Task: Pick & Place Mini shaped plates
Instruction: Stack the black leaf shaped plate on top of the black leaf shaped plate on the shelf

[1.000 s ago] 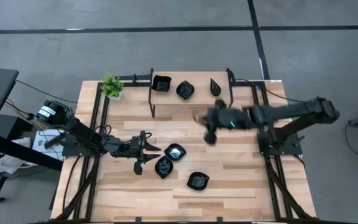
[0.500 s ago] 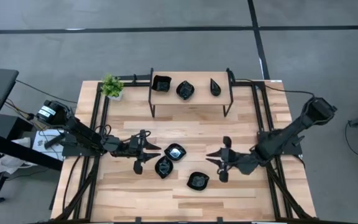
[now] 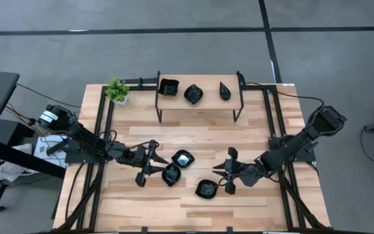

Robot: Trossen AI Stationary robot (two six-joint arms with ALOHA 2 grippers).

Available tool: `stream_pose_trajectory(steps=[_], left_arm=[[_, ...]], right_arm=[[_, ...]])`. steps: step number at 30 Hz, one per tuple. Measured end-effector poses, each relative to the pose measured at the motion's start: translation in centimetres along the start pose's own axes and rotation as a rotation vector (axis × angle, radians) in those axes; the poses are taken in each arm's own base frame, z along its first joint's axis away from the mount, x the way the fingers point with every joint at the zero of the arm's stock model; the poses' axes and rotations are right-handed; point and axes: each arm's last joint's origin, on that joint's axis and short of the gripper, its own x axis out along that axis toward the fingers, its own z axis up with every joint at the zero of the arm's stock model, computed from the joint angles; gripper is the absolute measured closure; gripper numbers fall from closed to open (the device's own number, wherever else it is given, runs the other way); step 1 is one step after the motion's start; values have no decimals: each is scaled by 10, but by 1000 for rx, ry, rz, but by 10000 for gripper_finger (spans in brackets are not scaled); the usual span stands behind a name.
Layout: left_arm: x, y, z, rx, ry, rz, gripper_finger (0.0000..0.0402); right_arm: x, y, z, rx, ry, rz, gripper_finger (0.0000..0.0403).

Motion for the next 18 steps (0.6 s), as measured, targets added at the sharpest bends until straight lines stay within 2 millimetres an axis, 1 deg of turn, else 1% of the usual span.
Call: stream_pose_trajectory(steps=[7, 12, 15, 18], left_arm=[[0, 0, 0, 0, 1, 3, 285], [1, 0, -5, 3, 22, 10, 285], [4, 1, -8, 2, 34, 31, 285], [10, 0, -10, 3, 40, 47, 285]], right_arm=[[0, 5, 3, 7, 39, 96, 339], [-1, 7, 1, 83, 101, 179, 339], [0, 7, 1, 136, 113, 187, 339], [0, 6, 1, 142, 113, 182, 339]])
